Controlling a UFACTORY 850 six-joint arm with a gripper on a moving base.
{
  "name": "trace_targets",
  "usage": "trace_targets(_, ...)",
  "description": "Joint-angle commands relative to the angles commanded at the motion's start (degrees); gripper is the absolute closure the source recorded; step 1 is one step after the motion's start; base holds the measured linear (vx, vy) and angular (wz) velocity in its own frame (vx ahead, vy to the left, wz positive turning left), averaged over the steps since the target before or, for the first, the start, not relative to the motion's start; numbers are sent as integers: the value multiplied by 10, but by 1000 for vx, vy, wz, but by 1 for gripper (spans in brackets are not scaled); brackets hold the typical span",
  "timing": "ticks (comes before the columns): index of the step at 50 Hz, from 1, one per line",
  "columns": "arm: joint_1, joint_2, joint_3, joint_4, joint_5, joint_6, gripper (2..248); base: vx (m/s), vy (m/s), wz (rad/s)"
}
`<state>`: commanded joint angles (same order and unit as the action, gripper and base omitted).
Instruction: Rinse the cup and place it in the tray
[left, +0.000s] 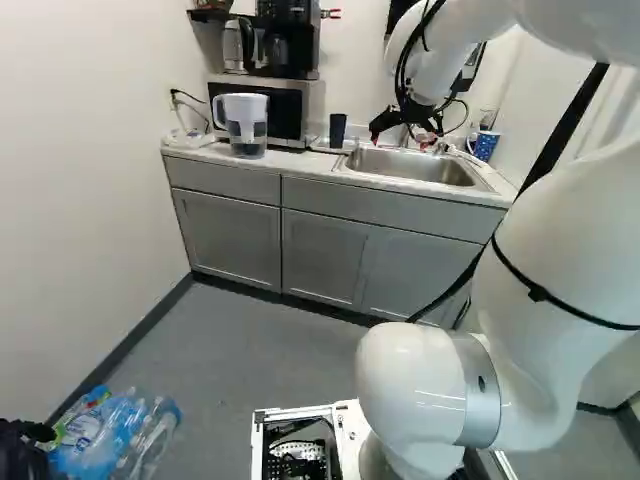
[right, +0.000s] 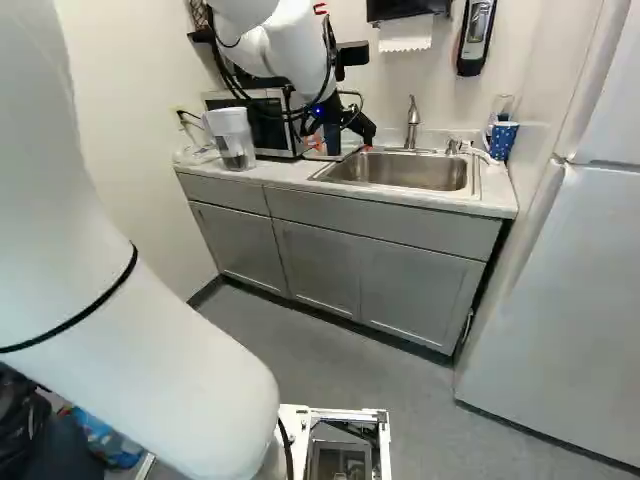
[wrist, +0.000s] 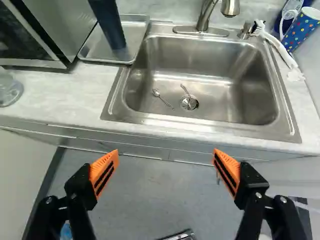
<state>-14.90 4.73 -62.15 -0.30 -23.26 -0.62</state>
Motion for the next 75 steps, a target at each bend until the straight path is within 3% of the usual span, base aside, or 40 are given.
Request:
trace_targets(29,0,0,0,0,0,0,3,-72,75,0)
trace_targets(75,0,0,0,0,0,0,3,0,0,0)
